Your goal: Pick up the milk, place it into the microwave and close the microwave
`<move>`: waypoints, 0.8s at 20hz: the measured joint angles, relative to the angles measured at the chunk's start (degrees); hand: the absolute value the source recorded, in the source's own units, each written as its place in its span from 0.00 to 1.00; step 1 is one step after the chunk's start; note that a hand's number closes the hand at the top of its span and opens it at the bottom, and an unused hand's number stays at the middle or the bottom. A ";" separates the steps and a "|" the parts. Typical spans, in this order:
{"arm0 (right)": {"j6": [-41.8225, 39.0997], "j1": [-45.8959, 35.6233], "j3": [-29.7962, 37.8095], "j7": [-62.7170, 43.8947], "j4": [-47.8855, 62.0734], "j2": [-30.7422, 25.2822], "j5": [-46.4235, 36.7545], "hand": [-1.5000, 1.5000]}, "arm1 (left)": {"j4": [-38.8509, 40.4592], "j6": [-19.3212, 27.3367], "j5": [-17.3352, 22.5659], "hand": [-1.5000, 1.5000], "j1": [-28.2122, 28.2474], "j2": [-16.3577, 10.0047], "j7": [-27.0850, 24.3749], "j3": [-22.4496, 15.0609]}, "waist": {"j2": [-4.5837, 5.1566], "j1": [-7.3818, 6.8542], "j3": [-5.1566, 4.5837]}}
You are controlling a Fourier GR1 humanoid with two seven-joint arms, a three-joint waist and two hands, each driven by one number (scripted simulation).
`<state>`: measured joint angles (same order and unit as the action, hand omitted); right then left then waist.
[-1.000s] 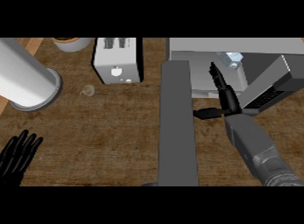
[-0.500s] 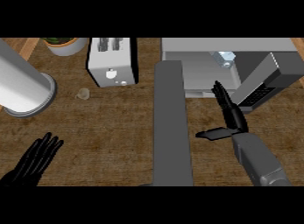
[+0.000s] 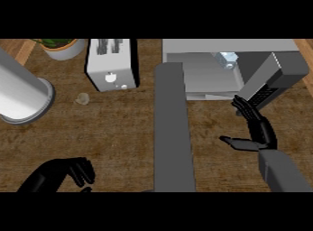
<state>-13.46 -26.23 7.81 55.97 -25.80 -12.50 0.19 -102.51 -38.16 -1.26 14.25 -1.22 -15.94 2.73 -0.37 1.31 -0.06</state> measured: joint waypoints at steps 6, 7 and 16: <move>-4.08 6.45 0.52 -3.68 -9.59 -2.84 4.86 0.00 | 2.66 5.97 -5.49 1.00 -5.75 0.92 2.28 -6.68 | 0.04 0.15 0.00; -4.63 7.32 0.89 -4.12 -10.65 -3.36 5.81 0.00 | 4.00 6.62 -6.24 1.00 -7.52 0.99 2.30 -7.07 | 0.09 0.07 0.00; -8.25 12.78 2.78 -9.25 -20.92 -9.03 11.67 0.00 | 18.61 18.96 -11.17 1.00 -22.19 1.19 0.75 -18.51 | 0.33 -0.01 0.02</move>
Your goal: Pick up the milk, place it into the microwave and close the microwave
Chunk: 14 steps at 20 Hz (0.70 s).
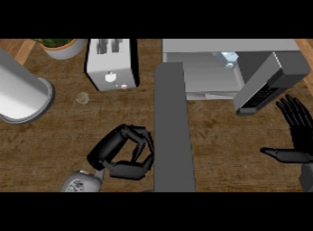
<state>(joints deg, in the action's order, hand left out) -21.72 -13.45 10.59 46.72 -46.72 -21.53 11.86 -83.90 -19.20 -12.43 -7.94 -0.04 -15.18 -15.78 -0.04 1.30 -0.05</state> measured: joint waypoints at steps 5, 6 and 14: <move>-0.91 2.08 -0.23 -1.61 -5.40 -1.93 1.49 0.00 | 7.18 7.82 0.06 1.00 -7.47 -0.28 -0.39 -8.90 | -0.01 0.30 0.02; -1.22 2.23 -0.37 -2.31 -6.69 -2.04 2.04 0.00 | 8.62 9.68 0.71 1.00 -8.86 -0.34 0.04 -10.86 | -0.02 0.51 0.01; -5.28 1.80 -0.37 -7.07 -13.19 -4.74 7.11 0.00 | 21.82 21.85 9.03 1.00 -18.14 -0.35 2.59 -25.40 | 0.35 2.20 -0.01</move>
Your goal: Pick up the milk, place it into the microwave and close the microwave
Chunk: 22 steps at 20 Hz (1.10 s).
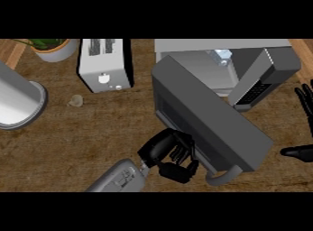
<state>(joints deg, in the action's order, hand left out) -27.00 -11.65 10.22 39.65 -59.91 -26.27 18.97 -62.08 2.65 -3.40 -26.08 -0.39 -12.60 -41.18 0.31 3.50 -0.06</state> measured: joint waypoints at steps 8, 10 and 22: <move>-4.02 -3.65 -1.96 -6.10 -5.35 -1.27 4.56 0.00 | 4.58 7.06 12.60 1.00 -7.90 -0.05 1.87 -9.26 | 0.88 3.91 -0.10; -4.83 -4.60 -2.59 -7.35 -6.63 -1.39 5.46 0.00 | 4.82 8.49 15.56 1.00 -9.52 0.06 0.99 -9.94 | 1.10 4.90 -0.13; -8.50 -9.73 -4.42 -13.44 -12.94 -2.96 10.94 0.00 | 7.14 13.84 29.00 1.00 -20.29 0.29 -3.69 -8.03 | 2.58 12.15 -0.12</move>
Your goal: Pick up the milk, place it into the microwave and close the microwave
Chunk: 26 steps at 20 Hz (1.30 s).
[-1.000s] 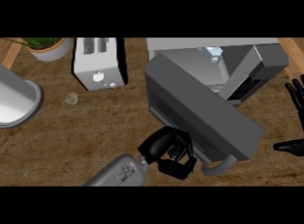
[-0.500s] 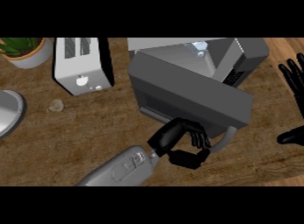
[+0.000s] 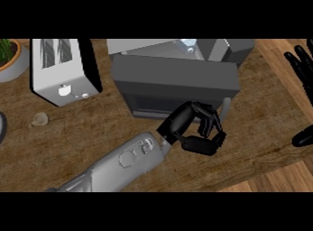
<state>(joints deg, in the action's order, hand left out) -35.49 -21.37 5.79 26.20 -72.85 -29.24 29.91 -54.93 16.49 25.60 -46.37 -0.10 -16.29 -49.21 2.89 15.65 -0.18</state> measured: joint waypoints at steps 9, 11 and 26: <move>-2.34 -3.07 -0.59 -3.77 -1.87 -1.30 3.92 0.00 | 4.72 3.04 5.59 1.00 -8.00 -0.56 -0.89 1.94 | 0.99 3.89 0.12; -2.87 -3.64 -0.69 -4.46 -2.10 -1.69 4.62 0.00 | 5.71 3.48 6.47 1.00 -9.74 -0.35 -1.16 2.17 | 1.25 4.66 0.17; -5.55 -8.39 0.04 -8.20 -2.03 -5.30 8.67 0.00 | 10.30 7.92 13.94 1.00 -13.51 -2.37 -2.93 4.69 | 2.39 8.42 0.14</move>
<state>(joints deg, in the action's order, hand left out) -41.04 -29.76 5.83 18.00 -74.88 -34.54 38.58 -44.63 24.41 39.54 -59.88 -2.46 -19.22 -44.52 5.28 24.07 -0.04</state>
